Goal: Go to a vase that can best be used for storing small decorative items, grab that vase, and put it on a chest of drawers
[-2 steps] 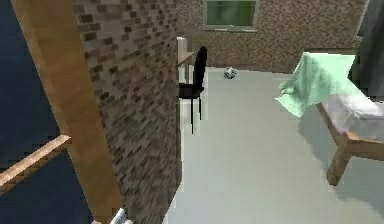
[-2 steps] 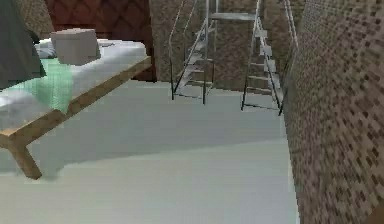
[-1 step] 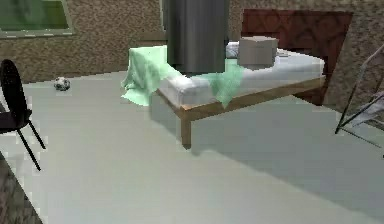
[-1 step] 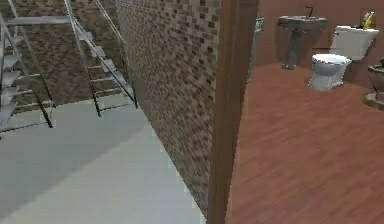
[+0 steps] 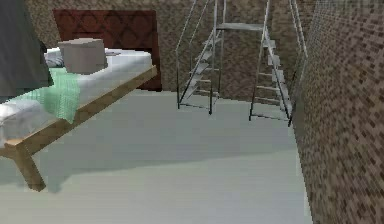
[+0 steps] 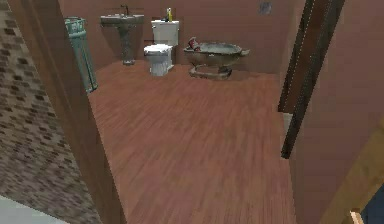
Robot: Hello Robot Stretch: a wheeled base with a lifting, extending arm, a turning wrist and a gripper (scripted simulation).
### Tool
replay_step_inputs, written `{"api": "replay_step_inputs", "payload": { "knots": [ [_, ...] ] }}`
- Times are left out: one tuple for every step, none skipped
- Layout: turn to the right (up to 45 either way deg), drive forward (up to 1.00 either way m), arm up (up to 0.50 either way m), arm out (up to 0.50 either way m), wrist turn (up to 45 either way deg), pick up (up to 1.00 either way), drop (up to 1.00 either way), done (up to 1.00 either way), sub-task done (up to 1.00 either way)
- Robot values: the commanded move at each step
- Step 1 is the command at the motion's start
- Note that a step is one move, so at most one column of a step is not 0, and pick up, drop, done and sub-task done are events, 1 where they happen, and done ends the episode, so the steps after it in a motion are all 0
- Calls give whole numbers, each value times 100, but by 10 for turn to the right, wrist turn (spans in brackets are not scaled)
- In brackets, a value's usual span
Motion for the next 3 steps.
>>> {"api": "replay_step_inputs", "payload": {
  "knots": [
    [90,0,0,0,0,0,0,0,0],
    [0,10,0,0,0,0,0,0,0],
    [-450,0,0,0,0,0,0,0,0]
  ]
}}
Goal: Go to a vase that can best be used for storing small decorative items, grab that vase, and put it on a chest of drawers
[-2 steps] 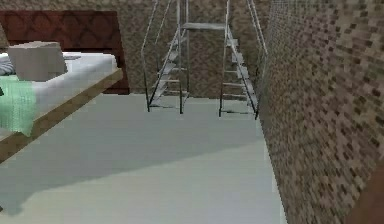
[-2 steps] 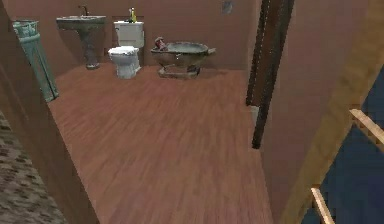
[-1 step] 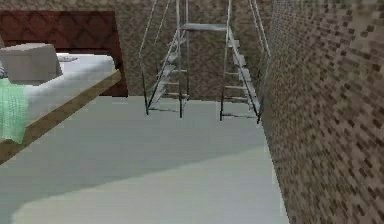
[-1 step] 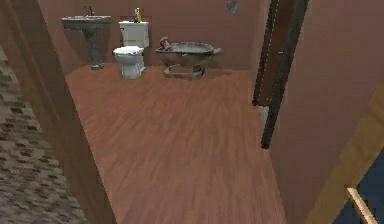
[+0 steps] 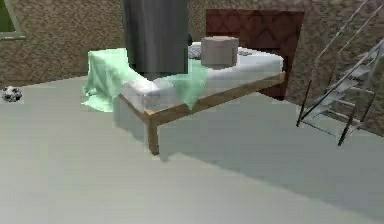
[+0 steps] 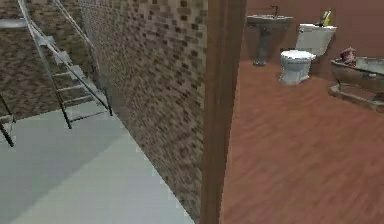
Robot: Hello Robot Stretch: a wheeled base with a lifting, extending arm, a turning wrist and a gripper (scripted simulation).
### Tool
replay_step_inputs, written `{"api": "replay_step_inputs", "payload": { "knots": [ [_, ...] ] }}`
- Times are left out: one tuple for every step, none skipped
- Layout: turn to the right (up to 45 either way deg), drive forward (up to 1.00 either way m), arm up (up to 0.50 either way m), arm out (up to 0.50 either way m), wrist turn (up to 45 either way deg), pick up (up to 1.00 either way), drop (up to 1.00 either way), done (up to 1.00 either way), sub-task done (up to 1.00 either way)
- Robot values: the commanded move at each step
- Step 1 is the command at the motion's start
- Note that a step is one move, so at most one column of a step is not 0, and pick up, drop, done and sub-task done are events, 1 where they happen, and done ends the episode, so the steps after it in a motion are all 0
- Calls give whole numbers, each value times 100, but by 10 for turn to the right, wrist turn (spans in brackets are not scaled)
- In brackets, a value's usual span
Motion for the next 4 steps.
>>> {"api": "replay_step_inputs", "payload": {
  "knots": [
    [-390,0,0,0,0,0,0,0,0],
    [0,100,0,0,0,0,0,0,0],
    [0,100,0,0,0,0,0,0,0],
    [-60,0,0,0,0,0,0,0,0]
  ]
}}
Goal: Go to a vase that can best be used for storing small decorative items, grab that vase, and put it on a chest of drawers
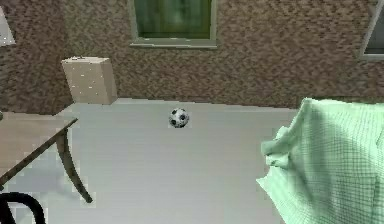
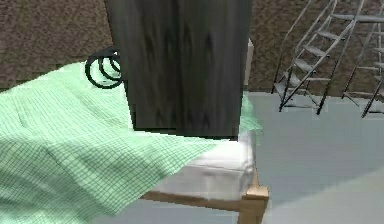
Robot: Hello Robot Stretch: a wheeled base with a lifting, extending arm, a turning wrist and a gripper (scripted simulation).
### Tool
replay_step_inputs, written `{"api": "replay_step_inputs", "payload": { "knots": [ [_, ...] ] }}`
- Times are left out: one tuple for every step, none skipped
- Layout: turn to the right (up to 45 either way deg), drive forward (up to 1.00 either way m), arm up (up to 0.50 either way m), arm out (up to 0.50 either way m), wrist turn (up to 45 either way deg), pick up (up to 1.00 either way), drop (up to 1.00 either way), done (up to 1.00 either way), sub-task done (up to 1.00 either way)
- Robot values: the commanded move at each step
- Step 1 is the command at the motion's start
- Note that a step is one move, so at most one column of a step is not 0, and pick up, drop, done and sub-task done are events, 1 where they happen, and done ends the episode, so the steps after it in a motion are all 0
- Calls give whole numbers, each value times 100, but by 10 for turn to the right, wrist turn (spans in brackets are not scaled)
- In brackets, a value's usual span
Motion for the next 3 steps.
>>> {"api": "replay_step_inputs", "payload": {
  "knots": [
    [0,65,0,0,0,0,0,0,0],
    [-270,0,0,0,0,0,0,0,0],
    [0,40,0,0,0,0,0,0,0]
  ]
}}
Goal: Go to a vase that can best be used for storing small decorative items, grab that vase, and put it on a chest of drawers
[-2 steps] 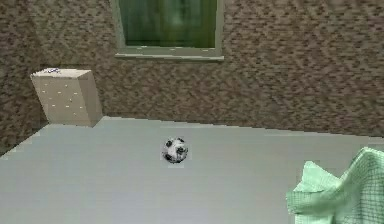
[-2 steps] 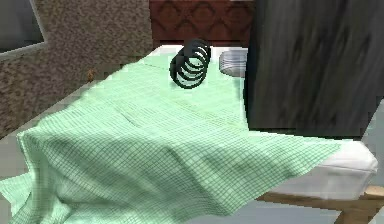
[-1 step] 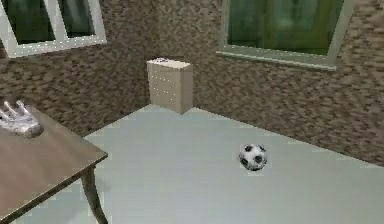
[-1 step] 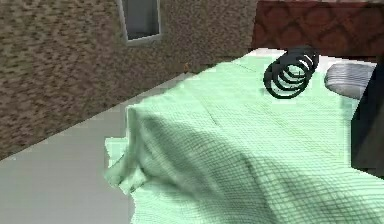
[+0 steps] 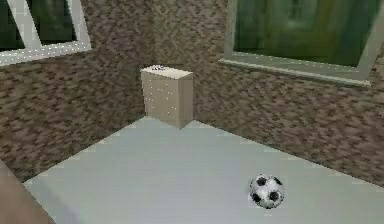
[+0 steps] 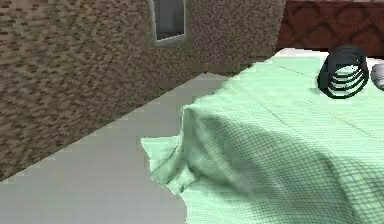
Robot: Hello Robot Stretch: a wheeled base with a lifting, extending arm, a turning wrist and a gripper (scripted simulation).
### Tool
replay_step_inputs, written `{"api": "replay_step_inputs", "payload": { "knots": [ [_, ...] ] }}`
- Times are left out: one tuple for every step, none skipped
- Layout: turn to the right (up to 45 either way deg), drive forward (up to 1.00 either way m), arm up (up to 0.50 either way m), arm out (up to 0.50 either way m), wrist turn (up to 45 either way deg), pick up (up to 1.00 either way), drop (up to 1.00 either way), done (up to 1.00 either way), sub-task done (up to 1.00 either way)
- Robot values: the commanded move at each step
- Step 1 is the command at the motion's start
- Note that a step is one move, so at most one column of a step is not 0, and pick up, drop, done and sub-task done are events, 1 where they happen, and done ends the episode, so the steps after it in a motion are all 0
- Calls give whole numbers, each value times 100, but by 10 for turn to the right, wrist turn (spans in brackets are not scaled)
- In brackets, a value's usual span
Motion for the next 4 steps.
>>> {"api": "replay_step_inputs", "payload": {
  "knots": [
    [-450,0,0,0,0,0,0,0,0],
    [-450,0,0,0,0,0,0,0,0],
    [-450,0,0,0,0,0,0,0,0],
    [-300,0,0,0,0,0,0,0,0]
  ]
}}
